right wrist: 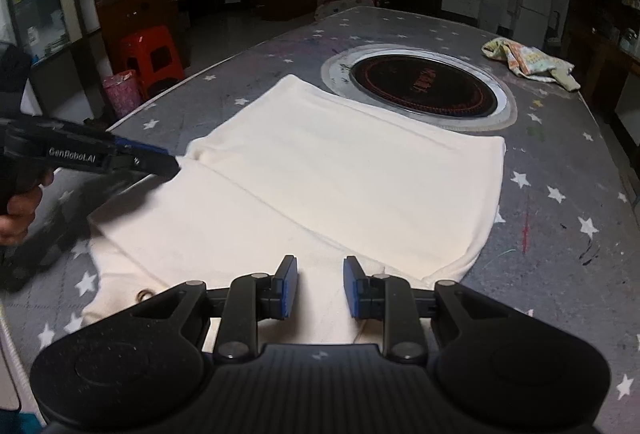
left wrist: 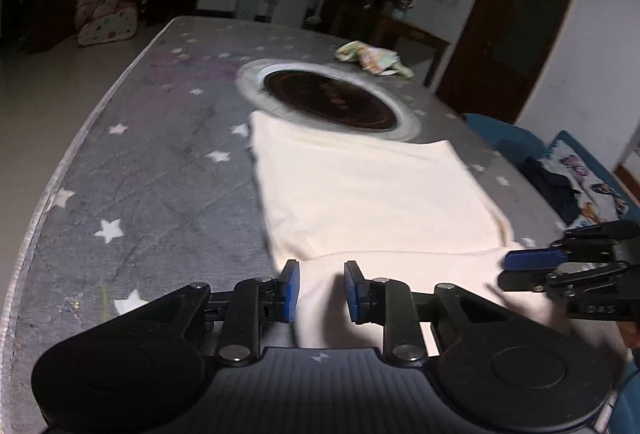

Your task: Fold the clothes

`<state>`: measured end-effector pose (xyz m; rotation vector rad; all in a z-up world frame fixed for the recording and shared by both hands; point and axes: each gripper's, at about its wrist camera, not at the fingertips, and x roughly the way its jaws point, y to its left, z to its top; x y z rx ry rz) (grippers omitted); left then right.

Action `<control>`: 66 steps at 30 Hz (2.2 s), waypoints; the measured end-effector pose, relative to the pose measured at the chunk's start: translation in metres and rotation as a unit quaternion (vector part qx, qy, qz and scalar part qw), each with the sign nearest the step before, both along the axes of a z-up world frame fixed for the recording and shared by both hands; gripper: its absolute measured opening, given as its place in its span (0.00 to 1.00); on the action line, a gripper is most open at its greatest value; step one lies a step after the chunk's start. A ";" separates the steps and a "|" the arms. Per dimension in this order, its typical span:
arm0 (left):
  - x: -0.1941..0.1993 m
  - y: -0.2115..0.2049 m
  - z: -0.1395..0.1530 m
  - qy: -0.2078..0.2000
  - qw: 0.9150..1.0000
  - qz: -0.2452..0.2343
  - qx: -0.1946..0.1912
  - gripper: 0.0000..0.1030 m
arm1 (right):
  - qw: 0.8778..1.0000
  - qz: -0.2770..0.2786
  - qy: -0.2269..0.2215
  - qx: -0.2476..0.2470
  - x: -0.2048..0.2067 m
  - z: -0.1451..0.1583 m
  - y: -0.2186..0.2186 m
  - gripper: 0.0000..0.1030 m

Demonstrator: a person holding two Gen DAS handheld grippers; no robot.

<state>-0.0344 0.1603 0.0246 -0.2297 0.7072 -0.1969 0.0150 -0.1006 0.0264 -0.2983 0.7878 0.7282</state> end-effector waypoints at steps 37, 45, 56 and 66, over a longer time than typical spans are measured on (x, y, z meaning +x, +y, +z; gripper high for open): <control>-0.087 -0.097 -0.012 -0.110 0.939 -0.229 0.233 0.08 | 0.984 0.113 -0.083 -0.109 -0.107 -0.008 -0.031 0.35; -0.055 -0.081 0.006 -0.104 0.960 -0.199 0.170 0.08 | 0.972 0.151 -0.144 -0.109 -0.108 -0.016 -0.015 0.46; -0.057 -0.068 0.002 -0.093 0.961 -0.207 0.156 0.16 | 0.982 0.141 -0.104 -0.069 -0.070 -0.013 -0.004 0.18; -0.078 -0.075 -0.018 -0.110 0.933 -0.225 0.259 0.46 | 0.988 0.133 -0.057 -0.044 -0.051 -0.001 -0.004 0.12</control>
